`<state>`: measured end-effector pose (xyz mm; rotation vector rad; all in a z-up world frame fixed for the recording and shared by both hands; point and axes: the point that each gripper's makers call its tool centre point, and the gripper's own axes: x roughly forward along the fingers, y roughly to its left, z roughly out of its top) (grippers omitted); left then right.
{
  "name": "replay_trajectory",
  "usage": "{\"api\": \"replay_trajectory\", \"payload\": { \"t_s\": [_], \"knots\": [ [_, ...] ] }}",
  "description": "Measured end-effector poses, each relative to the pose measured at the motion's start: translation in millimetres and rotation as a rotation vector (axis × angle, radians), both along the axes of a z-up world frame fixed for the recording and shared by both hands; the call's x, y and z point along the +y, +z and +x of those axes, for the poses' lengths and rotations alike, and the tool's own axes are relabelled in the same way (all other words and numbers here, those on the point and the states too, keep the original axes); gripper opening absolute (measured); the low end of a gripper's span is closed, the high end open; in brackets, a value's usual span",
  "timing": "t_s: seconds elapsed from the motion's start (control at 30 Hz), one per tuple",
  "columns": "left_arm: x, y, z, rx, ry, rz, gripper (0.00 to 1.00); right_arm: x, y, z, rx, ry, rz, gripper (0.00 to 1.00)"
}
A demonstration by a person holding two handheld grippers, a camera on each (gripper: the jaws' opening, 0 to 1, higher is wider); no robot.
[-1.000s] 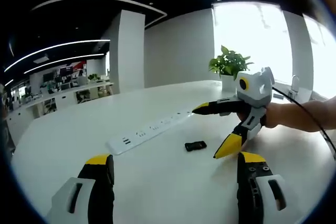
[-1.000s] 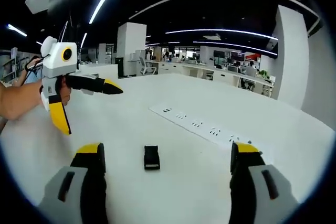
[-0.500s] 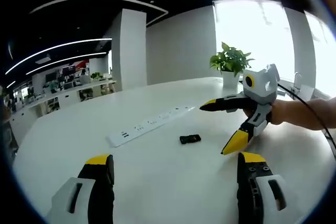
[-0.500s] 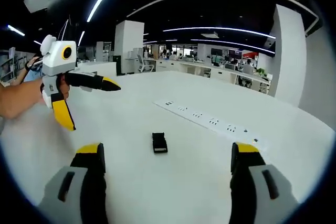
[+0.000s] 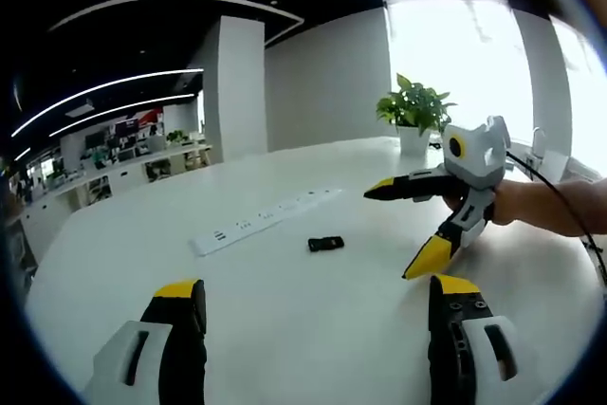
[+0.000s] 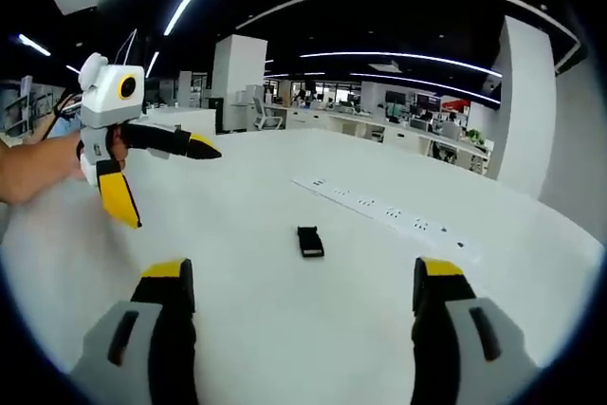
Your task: Snap the two parts of the plastic buckle together until the buckle closes and remains connected.
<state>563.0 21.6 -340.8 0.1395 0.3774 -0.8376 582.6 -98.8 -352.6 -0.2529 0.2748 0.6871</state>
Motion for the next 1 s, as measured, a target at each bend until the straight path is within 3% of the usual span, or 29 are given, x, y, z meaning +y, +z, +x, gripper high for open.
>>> {"api": "replay_trajectory", "payload": {
  "t_s": [0.37, 1.0],
  "knots": [
    [4.3, 1.8, -9.0, -0.009, 0.007, 0.013, 0.99, -1.3, -0.5, -11.3, 0.031, -0.013, 0.024, 1.0],
    [9.7, 6.8, -35.5, -0.017, 0.02, 0.008, 0.99, -1.2, 3.0, -40.9, 0.027, -0.019, 0.034, 1.0]
  ]
}}
